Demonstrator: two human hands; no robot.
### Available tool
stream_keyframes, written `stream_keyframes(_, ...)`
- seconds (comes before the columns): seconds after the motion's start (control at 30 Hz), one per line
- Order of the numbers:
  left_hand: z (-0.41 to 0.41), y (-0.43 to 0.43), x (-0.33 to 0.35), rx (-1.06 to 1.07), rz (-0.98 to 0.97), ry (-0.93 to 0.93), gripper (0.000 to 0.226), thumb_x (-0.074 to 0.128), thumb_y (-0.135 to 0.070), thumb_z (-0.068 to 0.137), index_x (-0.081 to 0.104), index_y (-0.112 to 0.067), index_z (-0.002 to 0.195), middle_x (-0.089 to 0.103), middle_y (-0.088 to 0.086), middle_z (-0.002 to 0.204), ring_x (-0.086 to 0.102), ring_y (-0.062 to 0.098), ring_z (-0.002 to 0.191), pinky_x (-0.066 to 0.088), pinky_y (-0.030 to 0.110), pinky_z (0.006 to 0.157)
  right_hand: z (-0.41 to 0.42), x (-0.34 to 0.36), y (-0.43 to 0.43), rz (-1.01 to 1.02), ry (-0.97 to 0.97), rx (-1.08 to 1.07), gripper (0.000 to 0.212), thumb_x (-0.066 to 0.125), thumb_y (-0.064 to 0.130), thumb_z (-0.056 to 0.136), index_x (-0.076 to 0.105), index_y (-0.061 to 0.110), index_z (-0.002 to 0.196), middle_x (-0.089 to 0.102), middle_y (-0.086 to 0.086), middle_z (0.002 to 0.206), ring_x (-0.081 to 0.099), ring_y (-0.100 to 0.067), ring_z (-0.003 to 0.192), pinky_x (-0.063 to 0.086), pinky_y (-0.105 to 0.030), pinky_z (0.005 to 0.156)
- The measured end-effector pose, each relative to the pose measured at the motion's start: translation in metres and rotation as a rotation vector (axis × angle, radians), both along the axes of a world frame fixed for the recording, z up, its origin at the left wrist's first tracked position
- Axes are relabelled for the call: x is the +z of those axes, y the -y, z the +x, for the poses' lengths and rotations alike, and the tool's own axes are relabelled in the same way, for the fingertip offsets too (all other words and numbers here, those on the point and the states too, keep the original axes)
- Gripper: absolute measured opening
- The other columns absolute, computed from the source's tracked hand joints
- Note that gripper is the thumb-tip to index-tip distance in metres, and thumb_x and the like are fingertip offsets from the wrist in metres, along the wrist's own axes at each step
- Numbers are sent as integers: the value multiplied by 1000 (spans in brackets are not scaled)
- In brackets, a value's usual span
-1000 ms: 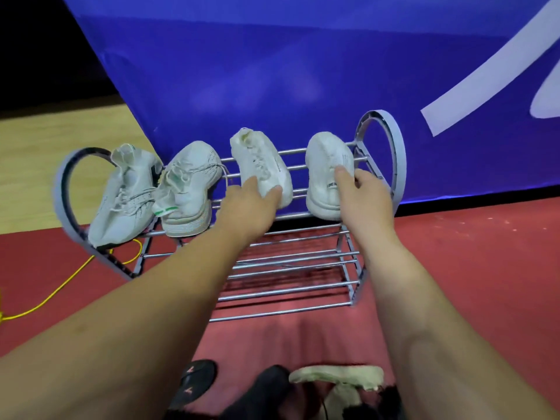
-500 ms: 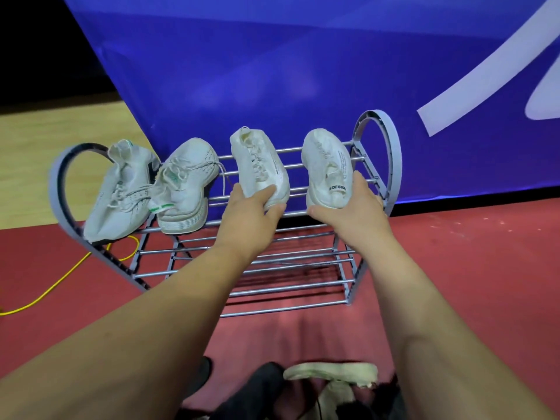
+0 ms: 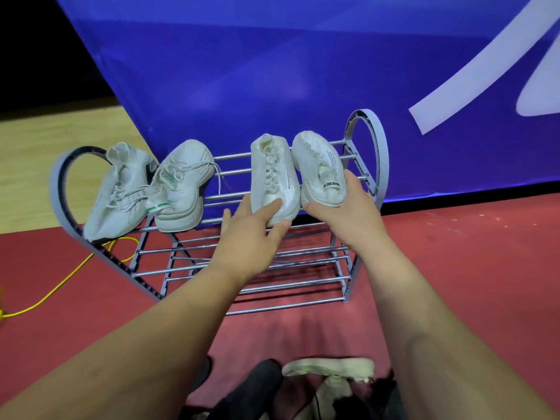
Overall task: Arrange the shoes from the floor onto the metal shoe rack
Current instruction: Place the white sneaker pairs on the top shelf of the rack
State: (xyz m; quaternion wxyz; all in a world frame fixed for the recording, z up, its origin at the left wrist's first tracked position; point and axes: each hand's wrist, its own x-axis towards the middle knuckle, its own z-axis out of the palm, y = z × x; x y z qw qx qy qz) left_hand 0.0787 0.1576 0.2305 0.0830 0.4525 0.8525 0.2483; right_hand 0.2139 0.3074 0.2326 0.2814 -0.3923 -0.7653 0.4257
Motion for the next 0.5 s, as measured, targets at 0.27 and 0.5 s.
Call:
stream_keyframes(0.27,8,3,3,47,36,19,53,48,-49,101,44,-31,151,24,7,165,19,28,152,20,49,123,-1,-4,0,51,6,-16,66,75,64,61,51,42,118,65,16,112,62,-19,110,51,-52,95)
stream_keyframes(0.5,9,-4,1,127,8,61,56,42,-51,97,45,-28,149,26,4,161,38,32,141,37,49,114,1,1,6,97,-34,-35,60,74,62,68,51,43,120,65,15,113,63,-17,107,53,-51,93)
